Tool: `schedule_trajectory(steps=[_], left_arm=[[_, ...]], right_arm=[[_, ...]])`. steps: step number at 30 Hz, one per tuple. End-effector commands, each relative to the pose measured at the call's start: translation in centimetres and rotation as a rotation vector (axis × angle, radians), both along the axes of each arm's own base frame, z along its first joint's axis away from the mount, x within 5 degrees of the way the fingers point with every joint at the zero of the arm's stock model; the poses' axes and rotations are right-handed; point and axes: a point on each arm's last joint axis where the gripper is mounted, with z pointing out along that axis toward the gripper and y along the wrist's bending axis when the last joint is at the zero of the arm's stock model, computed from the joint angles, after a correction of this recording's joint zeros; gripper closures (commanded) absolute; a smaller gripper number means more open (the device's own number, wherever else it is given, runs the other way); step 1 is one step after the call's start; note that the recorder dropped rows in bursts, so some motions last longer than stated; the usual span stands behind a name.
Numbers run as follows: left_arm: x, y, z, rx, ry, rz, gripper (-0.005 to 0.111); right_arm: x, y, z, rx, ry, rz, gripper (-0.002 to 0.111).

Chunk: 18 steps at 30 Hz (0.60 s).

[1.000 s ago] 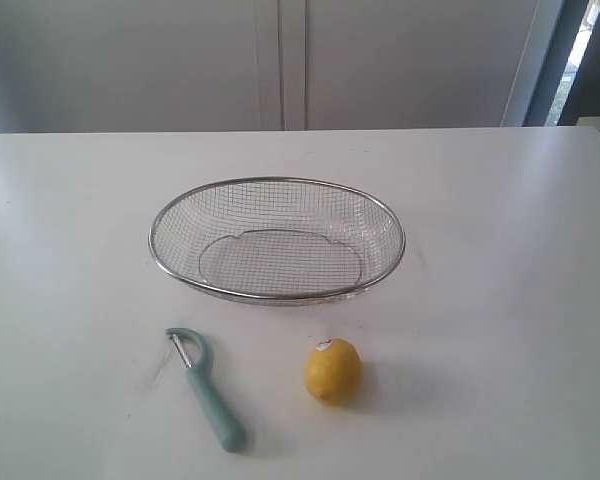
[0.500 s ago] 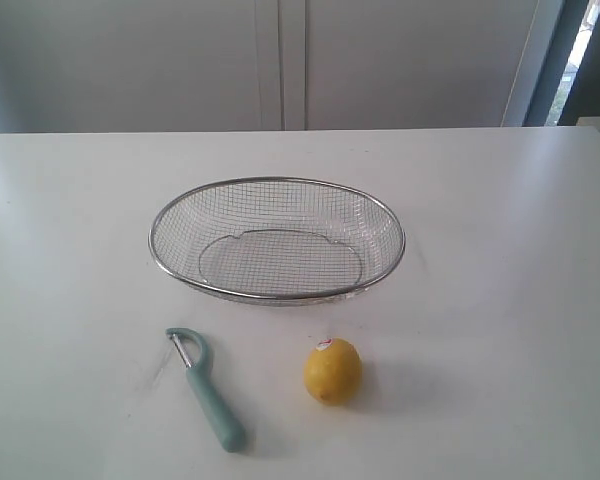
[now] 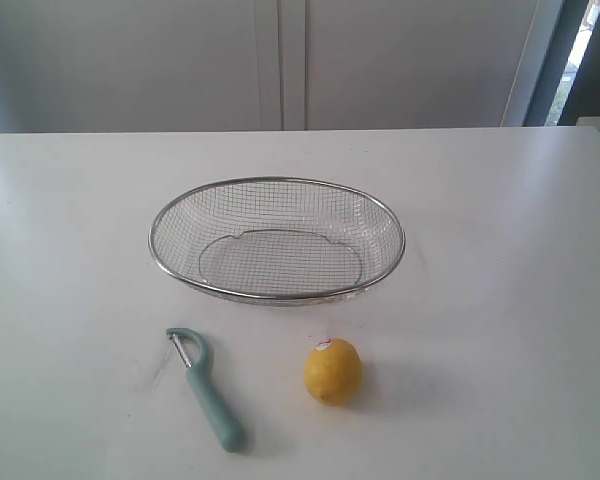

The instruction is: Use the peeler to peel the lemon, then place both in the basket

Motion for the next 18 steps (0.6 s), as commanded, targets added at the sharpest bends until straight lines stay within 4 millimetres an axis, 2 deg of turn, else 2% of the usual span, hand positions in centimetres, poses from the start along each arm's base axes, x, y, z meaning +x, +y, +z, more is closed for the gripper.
schedule_trajectory(steps=[1, 18], left_arm=[[-0.02, 0.0, -0.3, -0.003, 0.007, 0.003, 0.107], [-0.02, 0.0, -0.3, -0.003, 0.007, 0.003, 0.107]], right_arm=[[1.02, -0.13, 1.32, -0.008, 0.023, 0.002, 0.108], [1.3, -0.15, 1.38, -0.007, 0.015, 0.003, 0.108]])
